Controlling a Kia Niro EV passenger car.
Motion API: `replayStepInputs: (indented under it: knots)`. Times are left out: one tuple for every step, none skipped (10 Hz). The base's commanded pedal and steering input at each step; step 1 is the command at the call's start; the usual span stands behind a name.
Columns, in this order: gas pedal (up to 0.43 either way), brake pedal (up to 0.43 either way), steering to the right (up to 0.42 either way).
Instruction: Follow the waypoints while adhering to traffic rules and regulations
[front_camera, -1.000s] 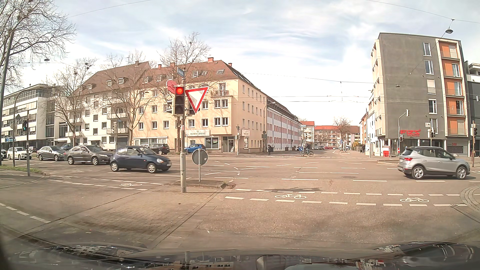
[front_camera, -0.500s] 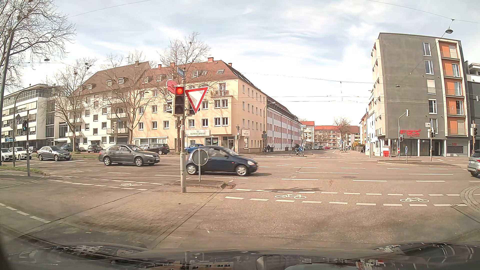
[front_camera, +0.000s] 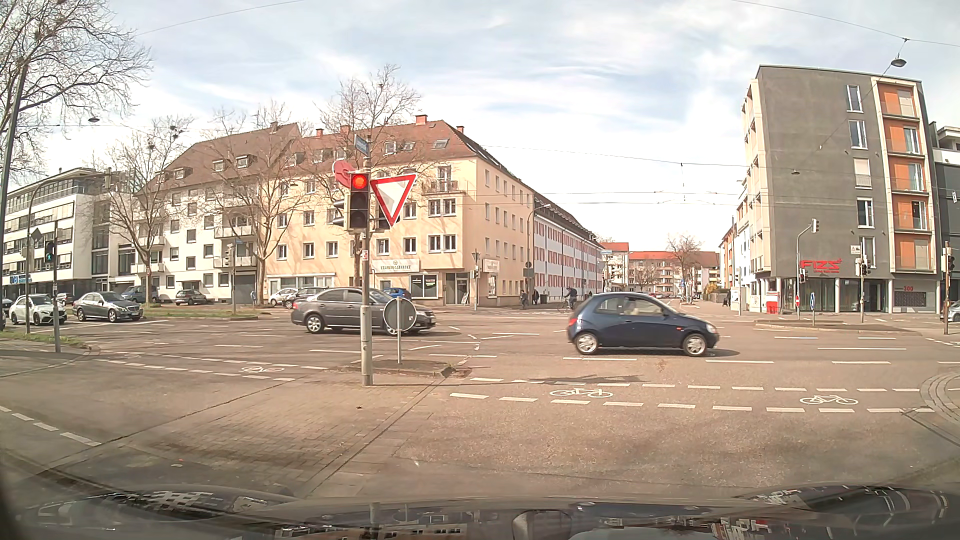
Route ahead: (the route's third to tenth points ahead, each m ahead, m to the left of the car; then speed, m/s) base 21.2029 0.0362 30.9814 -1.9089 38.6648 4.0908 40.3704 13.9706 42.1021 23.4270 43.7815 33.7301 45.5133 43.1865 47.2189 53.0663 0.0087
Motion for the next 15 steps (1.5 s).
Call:
replayStepInputs:
  knots:
    - [0.000,0.293,0.020]
    - [0.000,0.287,0.020]
    - [0.000,0.287,0.020]
    - [0.000,0.287,0.020]
    - [0.000,0.287,0.020]
    - [0.000,0.287,0.020]
    - [0.000,0.287,0.020]
    - [0.000,0.287,0.020]
    - [0.000,0.287,0.020]
    - [0.000,0.287,0.020]
    - [0.000,0.287,0.020]
    - [0.000,0.287,0.020]
    - [0.000,0.287,0.020]
    - [0.000,0.287,0.020]
    - [0.000,0.287,0.020]
